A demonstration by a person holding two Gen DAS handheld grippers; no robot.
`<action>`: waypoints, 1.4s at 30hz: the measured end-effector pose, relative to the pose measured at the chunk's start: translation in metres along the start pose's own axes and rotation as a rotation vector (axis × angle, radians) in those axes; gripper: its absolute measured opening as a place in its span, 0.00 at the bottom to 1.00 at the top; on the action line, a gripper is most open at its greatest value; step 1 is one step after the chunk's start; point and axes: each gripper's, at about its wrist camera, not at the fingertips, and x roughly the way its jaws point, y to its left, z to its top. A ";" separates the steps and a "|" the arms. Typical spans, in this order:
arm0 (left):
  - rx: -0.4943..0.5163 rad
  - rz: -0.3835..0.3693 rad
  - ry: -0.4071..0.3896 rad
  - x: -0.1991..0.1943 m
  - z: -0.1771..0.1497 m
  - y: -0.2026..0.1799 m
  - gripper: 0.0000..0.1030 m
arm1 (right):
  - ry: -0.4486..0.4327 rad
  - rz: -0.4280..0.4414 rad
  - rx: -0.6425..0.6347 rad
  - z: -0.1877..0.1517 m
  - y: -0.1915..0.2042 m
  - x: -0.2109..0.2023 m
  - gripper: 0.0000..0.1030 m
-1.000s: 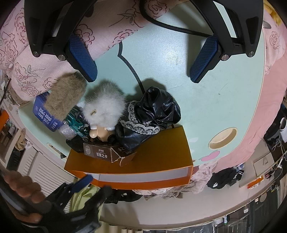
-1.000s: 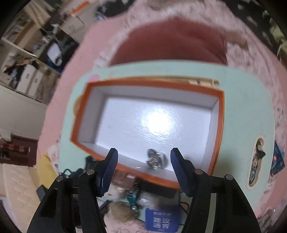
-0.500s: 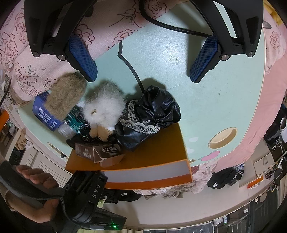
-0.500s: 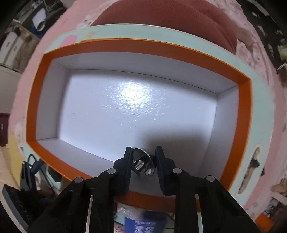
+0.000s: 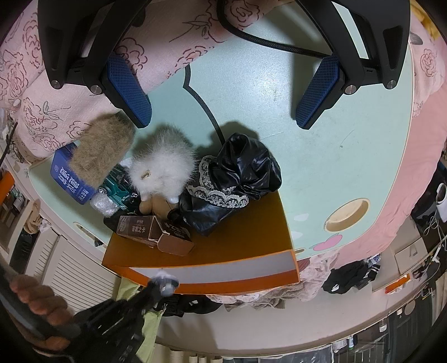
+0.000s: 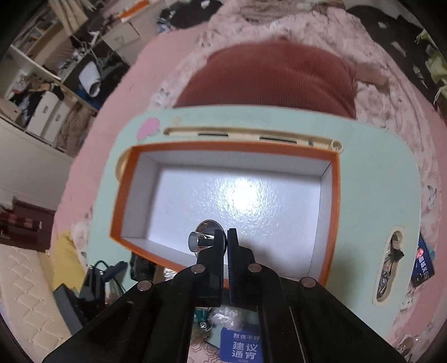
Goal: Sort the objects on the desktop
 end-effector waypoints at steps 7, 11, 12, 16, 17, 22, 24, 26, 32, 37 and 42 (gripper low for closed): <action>0.001 0.000 0.000 0.000 0.000 0.000 1.00 | -0.049 0.093 -0.046 -0.044 0.011 -0.022 0.04; 0.001 0.000 0.000 0.000 0.000 0.000 1.00 | -0.024 0.062 -0.042 -0.082 0.006 -0.004 0.04; 0.001 0.000 0.000 0.000 0.000 -0.001 1.00 | -0.022 0.064 -0.036 -0.089 0.005 0.001 0.04; 0.001 0.000 0.000 0.000 0.000 0.000 1.00 | -0.153 0.146 -0.015 -0.107 -0.002 0.003 0.09; 0.001 -0.001 0.000 0.000 0.000 0.000 1.00 | -0.194 0.160 -0.002 -0.111 -0.006 0.000 0.25; 0.001 -0.003 -0.003 0.000 0.000 -0.001 1.00 | -0.403 0.045 -0.005 -0.155 -0.022 -0.011 0.53; 0.002 -0.003 -0.004 0.000 0.000 -0.002 1.00 | -0.452 0.006 -0.022 -0.178 -0.029 -0.012 0.55; 0.002 -0.002 -0.003 0.000 0.001 -0.003 1.00 | -0.463 0.016 -0.042 -0.200 -0.036 -0.010 0.63; 0.003 -0.003 -0.004 0.000 0.000 -0.002 1.00 | -0.419 -0.066 -0.142 -0.225 -0.024 0.015 0.78; 0.004 -0.004 -0.004 0.000 0.000 -0.001 1.00 | -0.476 -0.187 -0.220 -0.221 -0.007 0.041 0.98; 0.006 -0.003 -0.005 -0.001 0.000 -0.002 1.00 | -0.485 -0.177 -0.228 -0.218 -0.011 0.041 1.00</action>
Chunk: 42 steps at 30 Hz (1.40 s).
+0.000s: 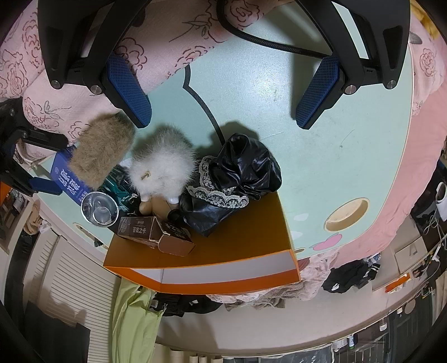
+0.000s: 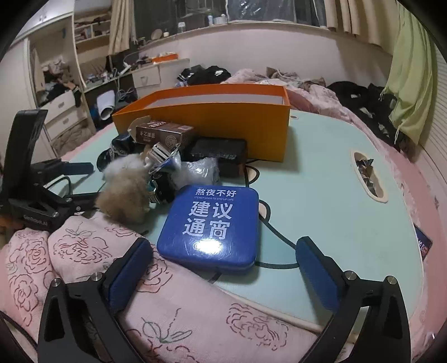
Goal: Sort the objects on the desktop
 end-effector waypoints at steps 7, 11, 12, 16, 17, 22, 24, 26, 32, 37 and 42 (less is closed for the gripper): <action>0.000 -0.002 0.000 0.000 0.000 0.000 1.00 | 0.000 0.000 -0.002 0.000 0.001 0.000 1.00; 0.000 -0.002 0.000 0.000 0.000 0.000 1.00 | 0.002 -0.001 -0.004 -0.001 0.001 0.000 1.00; 0.000 -0.002 0.000 0.000 0.000 0.000 1.00 | 0.001 0.000 -0.004 -0.001 0.001 0.000 1.00; 0.001 -0.002 -0.001 0.000 0.000 0.000 1.00 | 0.003 -0.001 -0.005 -0.001 0.002 0.002 1.00; 0.001 -0.003 -0.001 0.000 0.000 0.001 1.00 | 0.003 -0.001 -0.006 0.000 0.002 0.002 1.00; 0.002 -0.003 -0.001 0.000 0.000 0.001 1.00 | 0.004 0.001 -0.007 0.000 0.002 0.002 1.00; 0.002 -0.003 -0.001 0.000 0.000 0.000 1.00 | 0.004 0.001 -0.009 0.000 0.002 0.002 1.00; 0.002 -0.003 -0.001 0.000 0.000 0.000 1.00 | 0.004 0.002 -0.009 0.000 0.002 0.002 1.00; 0.004 -0.004 -0.001 0.000 0.000 0.001 1.00 | 0.004 0.003 -0.011 0.000 0.002 0.002 1.00; 0.004 -0.004 -0.001 0.001 0.000 0.001 1.00 | 0.005 0.004 -0.014 0.000 0.002 0.002 1.00; 0.004 -0.005 -0.001 0.000 0.000 0.001 1.00 | 0.006 0.005 -0.016 0.000 0.002 0.002 1.00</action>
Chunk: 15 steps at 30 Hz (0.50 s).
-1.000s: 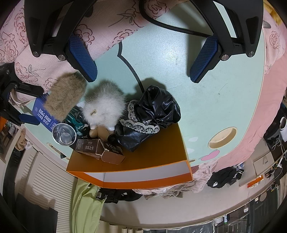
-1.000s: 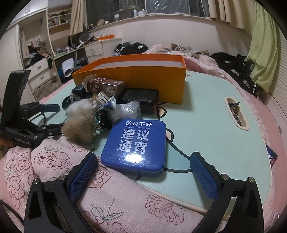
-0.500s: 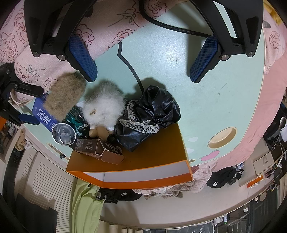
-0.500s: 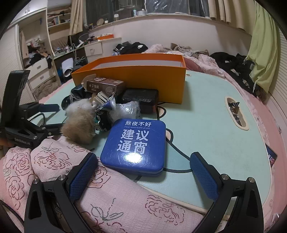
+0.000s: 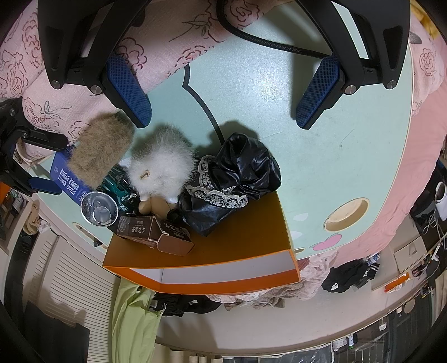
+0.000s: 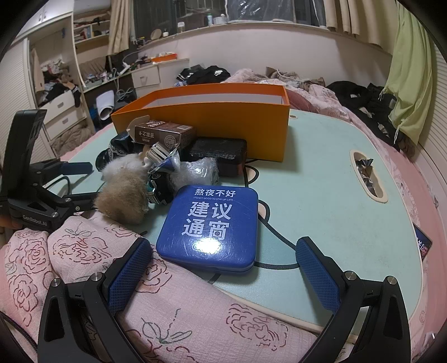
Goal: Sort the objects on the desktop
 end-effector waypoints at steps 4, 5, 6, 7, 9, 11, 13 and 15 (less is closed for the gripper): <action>0.000 0.000 0.000 0.000 0.000 0.000 1.00 | 0.000 0.001 -0.001 0.000 0.000 0.000 1.00; 0.001 0.000 0.000 0.000 0.000 0.000 1.00 | 0.000 0.001 -0.001 0.000 0.000 0.000 1.00; 0.001 0.000 0.000 0.000 0.000 0.000 1.00 | 0.000 0.001 -0.002 0.000 0.000 0.000 1.00; 0.001 0.000 0.000 0.000 0.000 0.000 1.00 | 0.000 0.001 -0.002 0.000 0.000 0.000 1.00; 0.001 0.000 0.000 0.000 0.000 0.000 1.00 | 0.001 0.002 -0.003 0.000 0.000 0.000 1.00; 0.001 -0.001 0.000 0.000 0.000 0.000 1.00 | 0.001 0.002 -0.003 0.000 0.000 0.000 1.00; 0.001 -0.001 0.000 0.000 0.000 0.000 1.00 | 0.001 0.002 -0.004 0.000 0.000 0.000 1.00; 0.002 -0.001 0.000 0.000 0.000 0.000 1.00 | 0.001 0.003 -0.005 0.000 0.000 0.000 1.00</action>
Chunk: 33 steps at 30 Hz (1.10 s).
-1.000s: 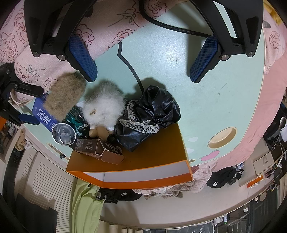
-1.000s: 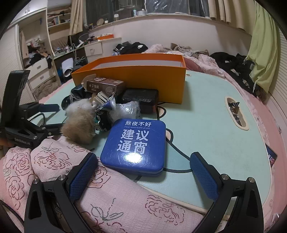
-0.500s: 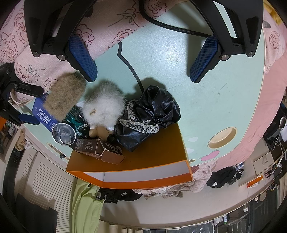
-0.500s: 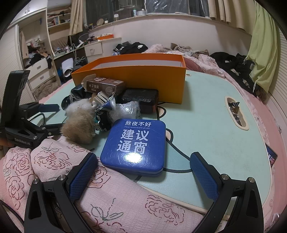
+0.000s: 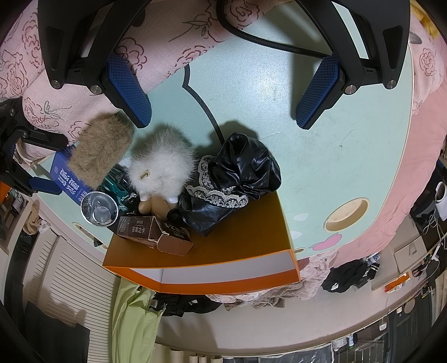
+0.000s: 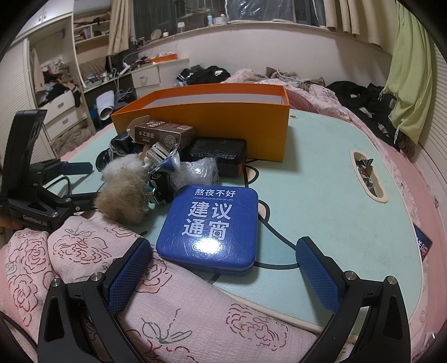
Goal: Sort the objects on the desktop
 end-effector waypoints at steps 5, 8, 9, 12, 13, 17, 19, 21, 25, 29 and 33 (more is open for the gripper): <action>0.000 -0.001 0.000 0.000 0.000 0.000 1.00 | 0.000 0.001 -0.002 0.000 0.000 0.000 1.00; 0.001 -0.001 0.000 0.000 0.000 0.000 1.00 | 0.000 0.002 -0.002 0.000 0.000 0.000 1.00; 0.002 -0.001 0.000 0.000 0.000 0.000 1.00 | 0.001 0.002 -0.003 0.000 0.000 0.000 1.00; 0.002 -0.002 0.000 0.000 0.000 0.000 1.00 | 0.001 0.002 -0.004 0.000 0.000 0.000 1.00; 0.002 -0.002 0.000 0.000 0.000 0.000 1.00 | 0.004 0.001 -0.004 0.001 -0.001 0.000 1.00; 0.002 -0.003 0.000 0.000 0.000 0.000 1.00 | 0.033 -0.014 0.000 0.007 0.000 0.003 1.00; 0.003 -0.002 0.000 0.000 0.000 0.000 1.00 | 0.052 -0.015 0.002 0.014 0.000 0.010 1.00; 0.003 -0.002 0.000 0.000 0.000 0.000 1.00 | 0.070 -0.020 -0.007 0.018 0.002 0.014 1.00; 0.004 -0.003 0.000 0.000 0.000 0.001 1.00 | 0.022 0.005 -0.034 0.017 0.009 0.009 0.65; -0.008 -0.008 -0.006 -0.001 0.001 0.000 1.00 | -0.013 0.012 -0.001 0.010 0.003 0.004 0.64; -0.047 -0.024 -0.027 -0.007 0.001 0.003 1.00 | -0.081 0.022 0.003 0.009 0.001 -0.009 0.64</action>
